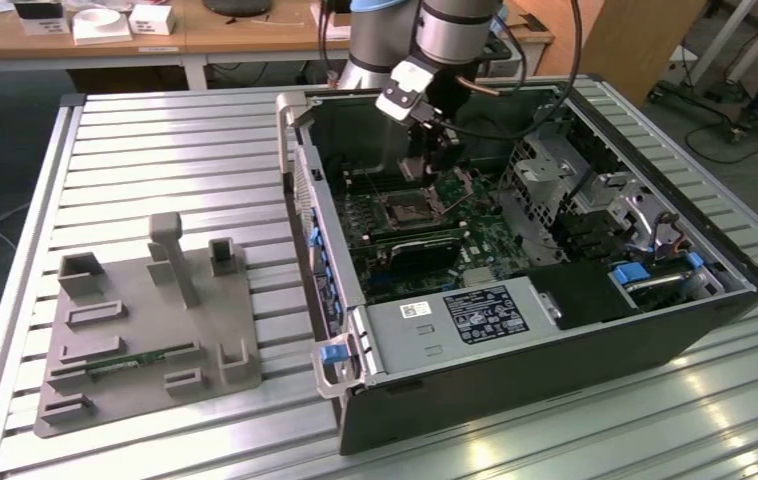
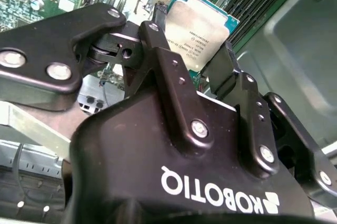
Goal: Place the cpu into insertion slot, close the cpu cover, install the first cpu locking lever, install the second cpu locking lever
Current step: 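Place the cpu into insertion slot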
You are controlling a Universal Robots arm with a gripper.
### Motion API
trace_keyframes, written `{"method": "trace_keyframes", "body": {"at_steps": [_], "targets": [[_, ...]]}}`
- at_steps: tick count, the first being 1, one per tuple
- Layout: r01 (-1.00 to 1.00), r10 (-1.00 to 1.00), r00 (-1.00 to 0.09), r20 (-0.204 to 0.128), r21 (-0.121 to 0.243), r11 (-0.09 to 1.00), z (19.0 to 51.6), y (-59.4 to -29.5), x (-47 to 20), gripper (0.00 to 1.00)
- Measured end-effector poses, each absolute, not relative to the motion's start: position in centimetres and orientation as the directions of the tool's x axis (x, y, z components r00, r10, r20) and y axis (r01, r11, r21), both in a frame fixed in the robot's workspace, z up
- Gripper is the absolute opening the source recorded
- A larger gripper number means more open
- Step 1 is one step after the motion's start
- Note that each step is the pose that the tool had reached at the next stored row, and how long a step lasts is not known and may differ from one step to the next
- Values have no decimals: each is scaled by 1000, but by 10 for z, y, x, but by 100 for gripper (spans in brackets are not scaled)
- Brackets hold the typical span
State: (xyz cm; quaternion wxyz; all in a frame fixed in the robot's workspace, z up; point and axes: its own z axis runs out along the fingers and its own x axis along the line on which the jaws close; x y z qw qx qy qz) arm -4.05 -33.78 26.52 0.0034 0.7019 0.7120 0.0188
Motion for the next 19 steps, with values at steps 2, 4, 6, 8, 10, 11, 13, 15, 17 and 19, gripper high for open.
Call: {"method": "trace_keyframes", "body": {"at_steps": [2, 4, 6, 8, 10, 11, 13, 15, 17, 19], "targets": [[999, 1000, -15, 22, 31, 14, 264, -338, -41, 54], [999, 1000, -14, 21, 31, 14, 264, -338, -41, 54], [999, 1000, -14, 22, 31, 14, 262, -338, -41, 54], [999, 1000, -14, 22, 31, 14, 262, -338, -41, 54], [999, 1000, -15, 22, 31, 14, 262, -338, -41, 54], [999, 1000, -14, 22, 31, 14, 262, -338, -41, 54], [999, 1000, -14, 22, 31, 14, 262, -338, -41, 54], [999, 1000, -15, 22, 31, 14, 262, -338, -41, 54], [999, 1000, -15, 22, 32, 14, 261, -338, -41, 54], [999, 1000, -15, 21, 31, 14, 258, -338, -41, 54]]}}
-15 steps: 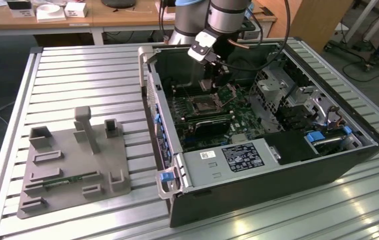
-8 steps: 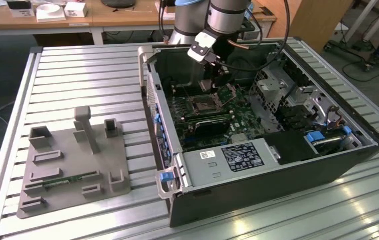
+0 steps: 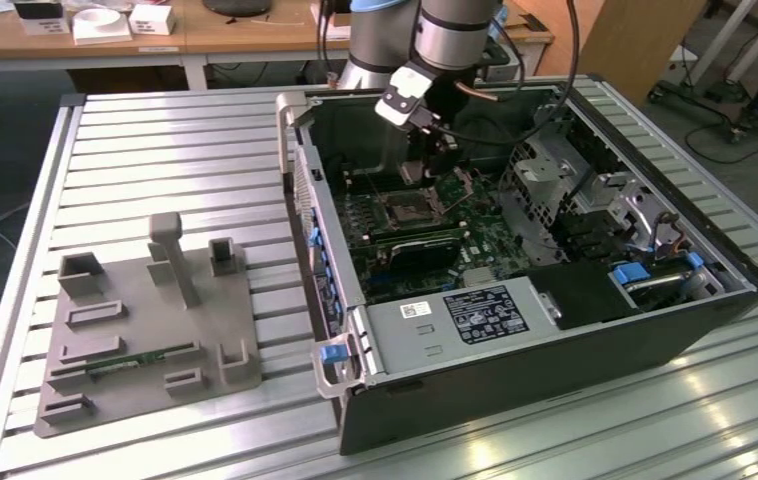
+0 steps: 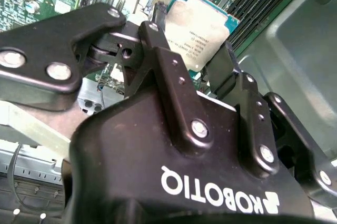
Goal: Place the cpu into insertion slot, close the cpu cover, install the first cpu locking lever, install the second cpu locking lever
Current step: 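Place the cpu into insertion slot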
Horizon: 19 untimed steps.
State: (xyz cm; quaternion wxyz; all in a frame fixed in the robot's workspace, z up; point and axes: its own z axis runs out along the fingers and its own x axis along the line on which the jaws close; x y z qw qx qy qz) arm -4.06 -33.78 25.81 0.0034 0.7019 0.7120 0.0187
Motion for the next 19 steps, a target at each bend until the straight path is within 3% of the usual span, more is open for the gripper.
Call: {"method": "trace_keyframes", "body": {"at_steps": [19], "targets": [[999, 1000, -15, 22, 31, 14, 225, -338, -41, 54]]}}
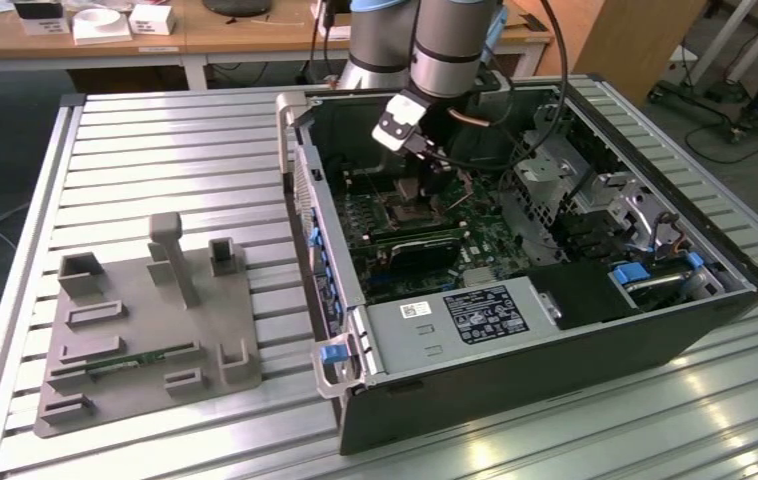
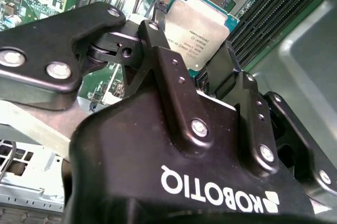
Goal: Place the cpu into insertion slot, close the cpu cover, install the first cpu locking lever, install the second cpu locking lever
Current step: 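Place the cpu into insertion slot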
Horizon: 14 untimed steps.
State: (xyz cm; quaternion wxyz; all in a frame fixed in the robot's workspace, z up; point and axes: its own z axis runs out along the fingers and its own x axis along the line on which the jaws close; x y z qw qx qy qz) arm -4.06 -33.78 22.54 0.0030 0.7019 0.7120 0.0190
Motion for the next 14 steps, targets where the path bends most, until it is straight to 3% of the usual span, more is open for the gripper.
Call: {"method": "trace_keyframes", "body": {"at_steps": [14], "targets": [[999, 1000, -15, 23, 31, 14, 223, -338, -41, 54]]}}
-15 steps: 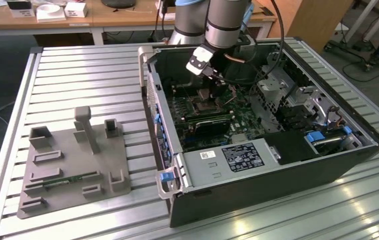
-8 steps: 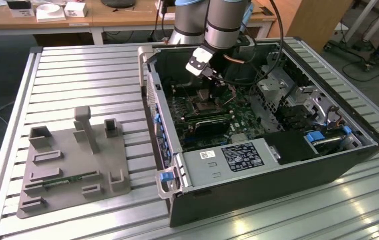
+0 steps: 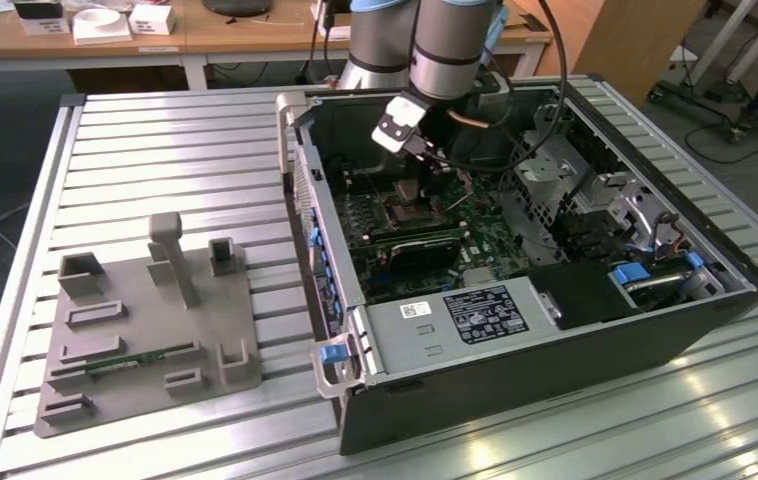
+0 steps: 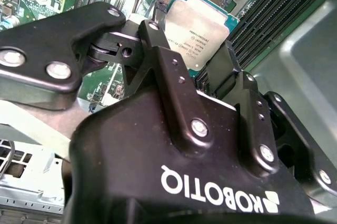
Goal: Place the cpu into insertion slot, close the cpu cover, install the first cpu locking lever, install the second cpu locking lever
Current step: 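Place the cpu into insertion slot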
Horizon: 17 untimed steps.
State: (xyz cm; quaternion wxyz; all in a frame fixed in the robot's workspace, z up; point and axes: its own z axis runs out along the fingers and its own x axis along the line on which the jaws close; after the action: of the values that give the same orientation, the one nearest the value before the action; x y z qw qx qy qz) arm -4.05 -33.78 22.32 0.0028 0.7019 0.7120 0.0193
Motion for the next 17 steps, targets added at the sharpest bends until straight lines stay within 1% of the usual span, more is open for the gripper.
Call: {"method": "trace_keyframes", "body": {"at_steps": [13, 17], "targets": [[999, 1000, -15, 23, 31, 14, 204, -338, -41, 54], [999, 1000, -14, 23, 31, 14, 203, -338, -41, 54]]}}
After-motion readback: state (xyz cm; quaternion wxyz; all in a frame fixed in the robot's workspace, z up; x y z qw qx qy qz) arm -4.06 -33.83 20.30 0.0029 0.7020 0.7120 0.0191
